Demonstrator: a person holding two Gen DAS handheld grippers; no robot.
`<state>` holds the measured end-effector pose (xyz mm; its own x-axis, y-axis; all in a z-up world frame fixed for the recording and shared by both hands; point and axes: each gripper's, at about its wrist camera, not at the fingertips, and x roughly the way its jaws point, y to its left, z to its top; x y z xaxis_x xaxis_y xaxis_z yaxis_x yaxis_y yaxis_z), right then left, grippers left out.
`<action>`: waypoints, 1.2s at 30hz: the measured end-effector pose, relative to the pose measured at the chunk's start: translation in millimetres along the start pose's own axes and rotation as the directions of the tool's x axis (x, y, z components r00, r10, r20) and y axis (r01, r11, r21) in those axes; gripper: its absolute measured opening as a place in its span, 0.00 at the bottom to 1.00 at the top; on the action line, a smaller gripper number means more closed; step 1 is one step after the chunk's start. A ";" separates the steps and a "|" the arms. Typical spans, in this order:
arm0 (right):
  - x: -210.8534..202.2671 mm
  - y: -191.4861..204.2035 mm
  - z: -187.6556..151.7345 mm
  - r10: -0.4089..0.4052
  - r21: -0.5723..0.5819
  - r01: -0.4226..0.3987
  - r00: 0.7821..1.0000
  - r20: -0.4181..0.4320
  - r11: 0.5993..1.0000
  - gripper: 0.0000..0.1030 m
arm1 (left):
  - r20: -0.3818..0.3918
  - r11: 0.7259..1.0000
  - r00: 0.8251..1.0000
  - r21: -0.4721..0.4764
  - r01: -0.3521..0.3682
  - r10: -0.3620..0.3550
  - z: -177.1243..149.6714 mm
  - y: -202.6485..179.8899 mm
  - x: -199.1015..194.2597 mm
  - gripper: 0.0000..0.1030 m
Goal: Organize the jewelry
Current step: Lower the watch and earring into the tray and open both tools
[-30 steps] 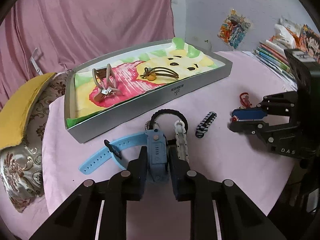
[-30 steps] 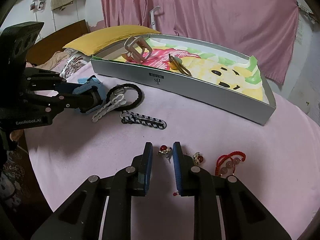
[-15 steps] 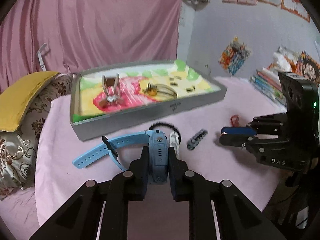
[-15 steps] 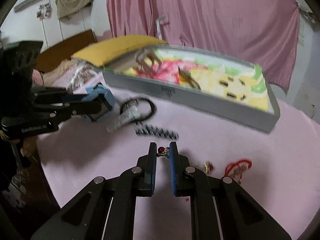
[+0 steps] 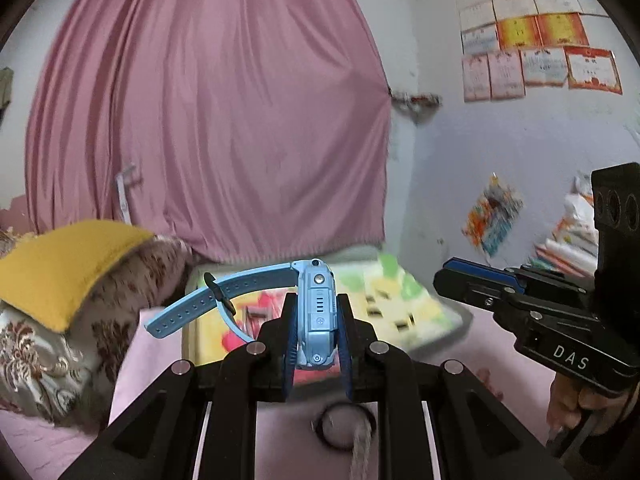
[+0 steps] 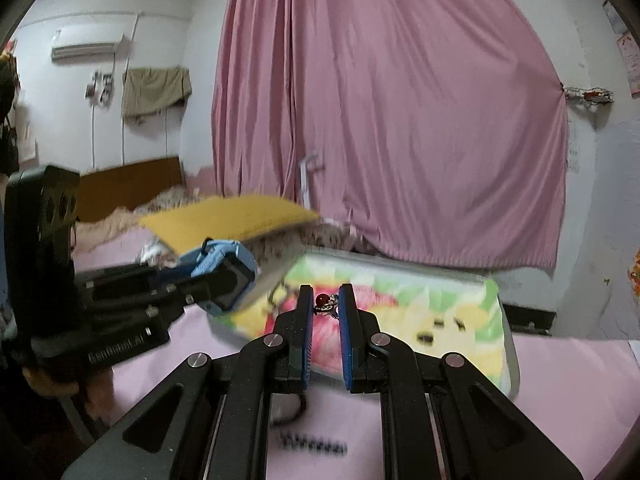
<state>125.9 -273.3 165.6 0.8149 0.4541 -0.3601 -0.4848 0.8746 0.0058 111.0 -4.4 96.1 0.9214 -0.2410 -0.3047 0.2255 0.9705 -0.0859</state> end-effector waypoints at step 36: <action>128.7 -48.9 -24.9 0.005 0.124 0.028 0.968 -0.253 0.992 0.11 | -0.222 0.996 0.975 -0.082 -0.035 0.016 -7.6 32.8 95.8 0.16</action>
<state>246.5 -261.8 95.8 0.7059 0.4006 -0.5841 -0.4188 0.9012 0.1119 204.3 4.2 56.9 0.8316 -0.2216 -0.5093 0.1660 0.9742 -0.1529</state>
